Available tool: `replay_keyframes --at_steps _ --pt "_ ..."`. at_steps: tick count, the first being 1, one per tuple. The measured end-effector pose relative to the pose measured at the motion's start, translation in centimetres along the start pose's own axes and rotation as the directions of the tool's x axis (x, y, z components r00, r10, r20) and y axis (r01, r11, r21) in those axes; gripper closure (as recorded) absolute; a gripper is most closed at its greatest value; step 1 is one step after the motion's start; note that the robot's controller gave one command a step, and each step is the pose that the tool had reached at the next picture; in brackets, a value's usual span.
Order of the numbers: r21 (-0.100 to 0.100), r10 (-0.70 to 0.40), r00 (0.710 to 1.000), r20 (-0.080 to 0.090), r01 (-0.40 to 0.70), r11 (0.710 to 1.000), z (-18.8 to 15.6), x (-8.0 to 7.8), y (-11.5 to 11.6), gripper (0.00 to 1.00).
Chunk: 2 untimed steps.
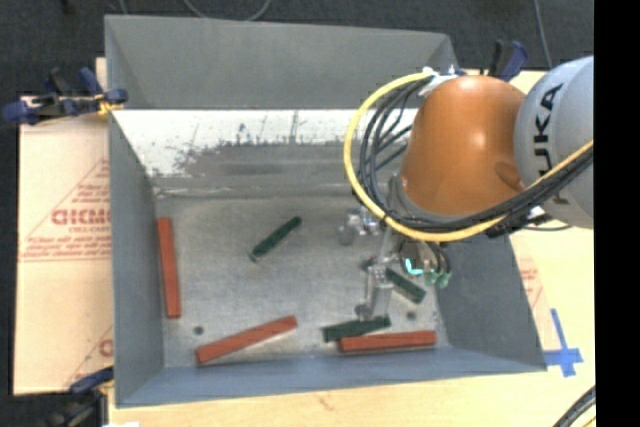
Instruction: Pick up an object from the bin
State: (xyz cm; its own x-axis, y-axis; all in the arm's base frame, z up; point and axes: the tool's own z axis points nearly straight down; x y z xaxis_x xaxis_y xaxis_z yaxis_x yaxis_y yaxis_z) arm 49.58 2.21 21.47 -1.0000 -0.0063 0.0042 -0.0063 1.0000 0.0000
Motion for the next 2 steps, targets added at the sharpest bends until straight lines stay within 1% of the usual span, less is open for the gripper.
replay_keyframes --at_steps 1,2 --pt "-0.002 0.217 0.976 0.010 -0.217 0.976 14.6 1.6 -12.4 0.00" --pt "-0.002 0.224 0.974 0.015 -0.224 0.975 11.2 -3.1 -13.5 0.00"
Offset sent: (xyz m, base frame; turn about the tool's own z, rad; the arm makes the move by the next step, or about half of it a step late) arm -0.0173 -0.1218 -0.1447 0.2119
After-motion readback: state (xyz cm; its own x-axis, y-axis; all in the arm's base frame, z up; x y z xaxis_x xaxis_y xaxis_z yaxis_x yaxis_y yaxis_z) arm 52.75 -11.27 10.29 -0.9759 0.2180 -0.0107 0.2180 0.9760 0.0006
